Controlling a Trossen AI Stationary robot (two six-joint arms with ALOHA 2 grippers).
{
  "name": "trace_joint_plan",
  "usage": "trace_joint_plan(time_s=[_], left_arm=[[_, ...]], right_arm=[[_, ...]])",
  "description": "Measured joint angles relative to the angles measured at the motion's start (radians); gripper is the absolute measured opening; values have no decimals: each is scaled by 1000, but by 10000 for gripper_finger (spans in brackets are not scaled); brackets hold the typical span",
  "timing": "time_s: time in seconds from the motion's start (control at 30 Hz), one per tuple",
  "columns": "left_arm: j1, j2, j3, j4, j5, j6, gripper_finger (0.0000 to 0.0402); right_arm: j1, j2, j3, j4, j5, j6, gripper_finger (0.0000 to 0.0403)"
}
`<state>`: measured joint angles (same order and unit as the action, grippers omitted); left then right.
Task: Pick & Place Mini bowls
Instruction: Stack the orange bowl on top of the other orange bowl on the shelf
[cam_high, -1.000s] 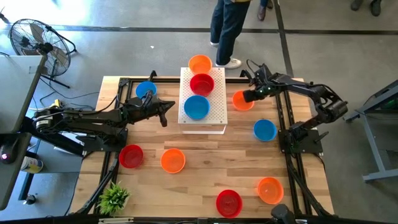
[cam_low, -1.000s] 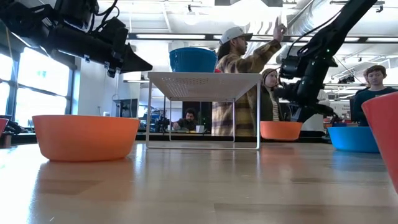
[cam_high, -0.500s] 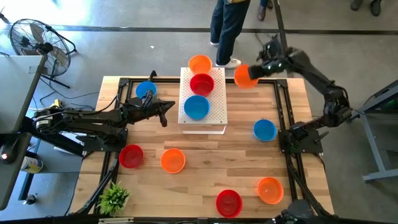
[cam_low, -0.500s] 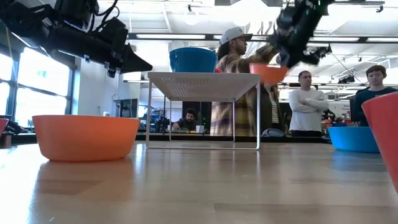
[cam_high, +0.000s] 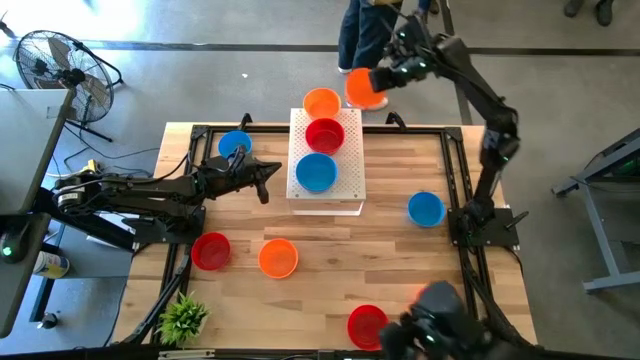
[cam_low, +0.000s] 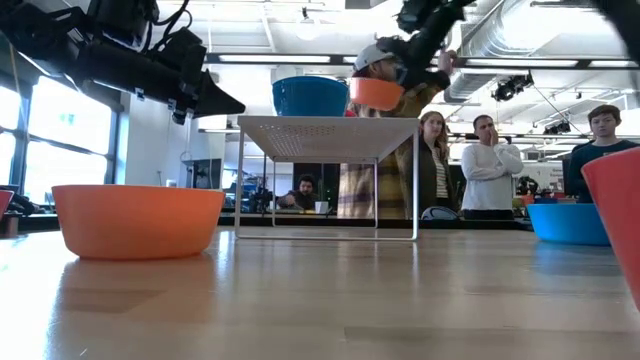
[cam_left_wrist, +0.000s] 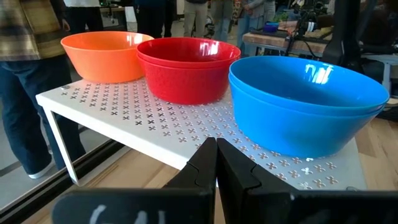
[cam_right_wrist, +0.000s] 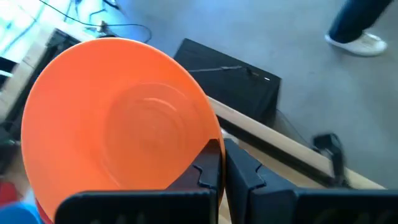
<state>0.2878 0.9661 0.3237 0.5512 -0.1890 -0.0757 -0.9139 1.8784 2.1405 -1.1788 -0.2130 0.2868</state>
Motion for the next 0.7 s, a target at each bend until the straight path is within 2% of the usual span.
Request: trace_joint_plan(time_s=[0.2,0.4,0.7], left_arm=[[0,0,0,0,0,0,0],[0,0,0,-1,0,0,0],[0,0,0,0,0,0,0]], right_arm=[[41,180,211,-11,-22,63,0],[88,196,152,122,-69,144,0],[136,209,136,199,64,135,0]])
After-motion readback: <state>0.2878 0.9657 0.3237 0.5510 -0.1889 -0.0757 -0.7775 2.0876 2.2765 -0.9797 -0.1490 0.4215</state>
